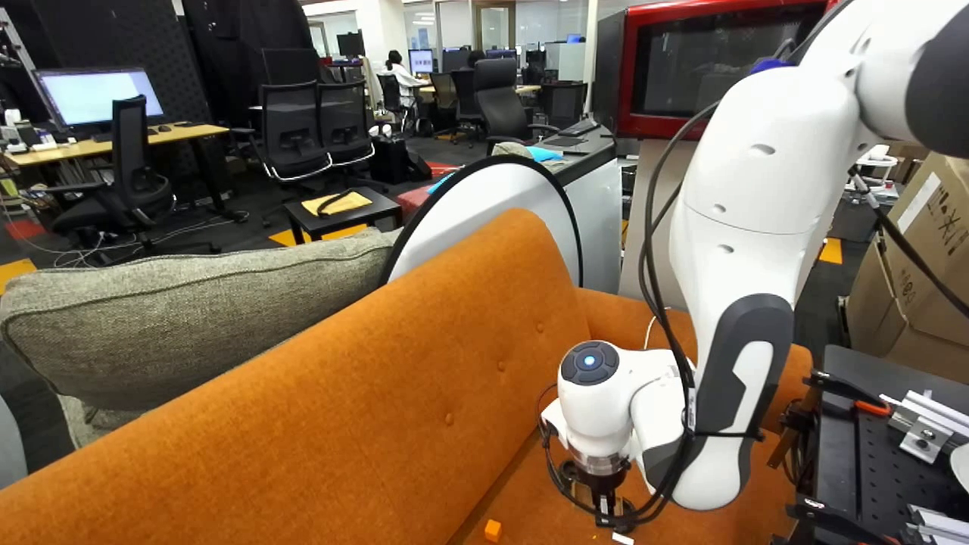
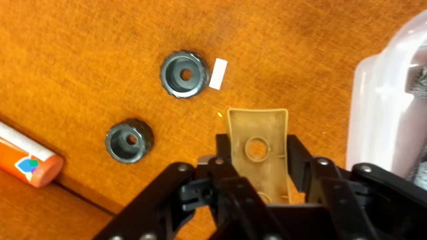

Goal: Pick up the object on the sofa and place it in the plastic box

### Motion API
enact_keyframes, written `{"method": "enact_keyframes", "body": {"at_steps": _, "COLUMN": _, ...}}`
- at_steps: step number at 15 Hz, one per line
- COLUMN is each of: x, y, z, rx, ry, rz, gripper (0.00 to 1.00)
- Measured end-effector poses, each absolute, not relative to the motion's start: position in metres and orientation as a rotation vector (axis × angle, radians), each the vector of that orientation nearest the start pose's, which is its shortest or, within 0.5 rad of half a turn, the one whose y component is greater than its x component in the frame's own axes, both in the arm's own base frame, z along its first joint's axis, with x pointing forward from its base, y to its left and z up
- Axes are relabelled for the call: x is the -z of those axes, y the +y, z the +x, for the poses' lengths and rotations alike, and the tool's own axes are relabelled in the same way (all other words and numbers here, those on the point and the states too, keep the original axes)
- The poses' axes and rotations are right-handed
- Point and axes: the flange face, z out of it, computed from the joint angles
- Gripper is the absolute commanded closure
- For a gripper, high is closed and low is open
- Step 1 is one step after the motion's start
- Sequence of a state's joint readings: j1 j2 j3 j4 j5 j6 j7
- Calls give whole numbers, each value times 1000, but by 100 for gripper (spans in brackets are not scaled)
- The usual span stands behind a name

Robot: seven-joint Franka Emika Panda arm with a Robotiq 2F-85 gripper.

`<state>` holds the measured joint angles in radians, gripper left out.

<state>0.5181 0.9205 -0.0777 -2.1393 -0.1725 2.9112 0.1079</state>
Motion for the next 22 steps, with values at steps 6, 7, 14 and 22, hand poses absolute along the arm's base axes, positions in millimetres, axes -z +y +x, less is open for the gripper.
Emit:
{"method": "enact_keyframes", "body": {"at_steps": 6, "x": 17, "y": 302, "z": 406, "rx": -101, "ry": -1179, "rz": -3039, "gripper": 81}}
{"method": "enact_keyframes", "body": {"at_steps": 7, "x": 17, "y": 312, "z": 403, "rx": -92, "ry": -1209, "rz": -3023, "gripper": 81}}
{"method": "enact_keyframes", "body": {"at_steps": 14, "x": 24, "y": 350, "z": 385, "rx": -123, "ry": -1314, "rz": -2881, "gripper": 25}}
{"method": "enact_keyframes", "body": {"at_steps": 22, "x": 27, "y": 326, "z": 389, "rx": -206, "ry": -1223, "rz": -2825, "gripper": 0}}
